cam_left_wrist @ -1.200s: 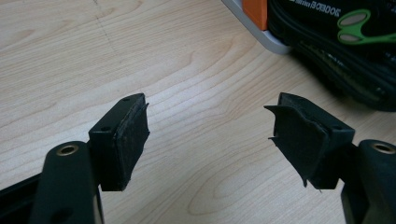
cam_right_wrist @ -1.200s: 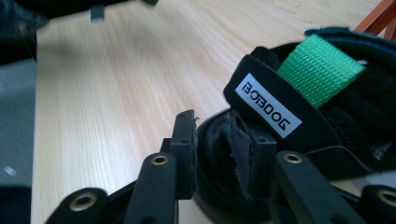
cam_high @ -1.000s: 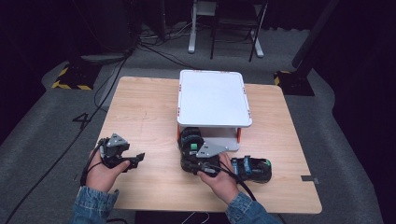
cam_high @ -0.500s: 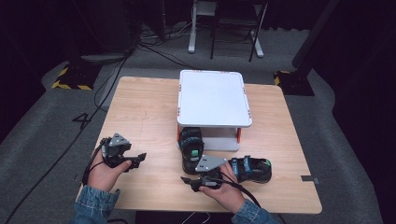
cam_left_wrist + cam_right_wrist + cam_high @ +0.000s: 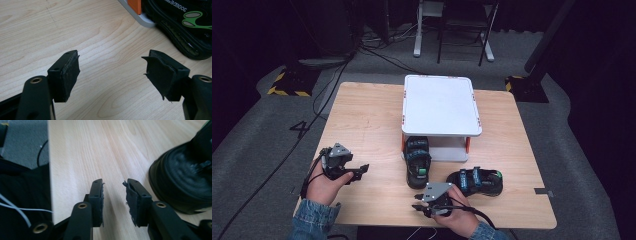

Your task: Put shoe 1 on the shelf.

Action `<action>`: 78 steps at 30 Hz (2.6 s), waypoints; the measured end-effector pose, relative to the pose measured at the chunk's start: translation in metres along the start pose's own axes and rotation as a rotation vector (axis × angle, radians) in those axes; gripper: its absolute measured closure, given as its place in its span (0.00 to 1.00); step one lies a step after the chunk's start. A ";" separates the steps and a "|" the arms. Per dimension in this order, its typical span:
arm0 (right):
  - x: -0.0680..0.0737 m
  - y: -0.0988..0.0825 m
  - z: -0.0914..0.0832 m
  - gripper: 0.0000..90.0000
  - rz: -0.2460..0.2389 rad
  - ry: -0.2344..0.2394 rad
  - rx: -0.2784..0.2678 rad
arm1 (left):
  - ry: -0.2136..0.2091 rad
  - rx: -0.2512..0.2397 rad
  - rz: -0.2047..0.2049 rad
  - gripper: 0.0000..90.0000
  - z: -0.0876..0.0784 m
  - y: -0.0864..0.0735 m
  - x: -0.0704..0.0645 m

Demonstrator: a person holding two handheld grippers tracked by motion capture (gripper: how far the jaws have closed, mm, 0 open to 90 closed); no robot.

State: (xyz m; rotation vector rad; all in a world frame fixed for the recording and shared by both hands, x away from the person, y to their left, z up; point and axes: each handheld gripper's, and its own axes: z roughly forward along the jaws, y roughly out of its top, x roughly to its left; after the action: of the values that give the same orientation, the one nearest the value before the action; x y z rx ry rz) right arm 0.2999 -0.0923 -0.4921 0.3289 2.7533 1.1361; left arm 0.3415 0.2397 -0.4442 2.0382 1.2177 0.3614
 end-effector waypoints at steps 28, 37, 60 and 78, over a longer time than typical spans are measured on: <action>-0.047 0.030 0.018 0.67 0.151 -0.134 -0.165 | 0.006 -0.002 -0.003 0.30 -0.001 -0.002 0.002; -0.017 0.027 0.017 0.62 0.049 -0.330 -0.071 | 0.004 0.003 0.006 0.30 0.001 -0.001 -0.001; -0.092 0.026 0.034 0.60 0.410 -0.502 -0.090 | -0.003 0.005 0.001 0.30 0.002 -0.002 0.002; -0.045 0.039 -0.025 0.42 0.297 -0.326 -0.266 | -0.004 -0.005 0.004 0.30 0.002 0.003 0.003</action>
State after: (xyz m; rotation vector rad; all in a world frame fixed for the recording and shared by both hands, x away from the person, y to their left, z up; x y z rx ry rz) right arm 0.3439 -0.0933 -0.4445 0.8258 2.2900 1.3565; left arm 0.3461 0.2400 -0.4433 2.0367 1.2095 0.3614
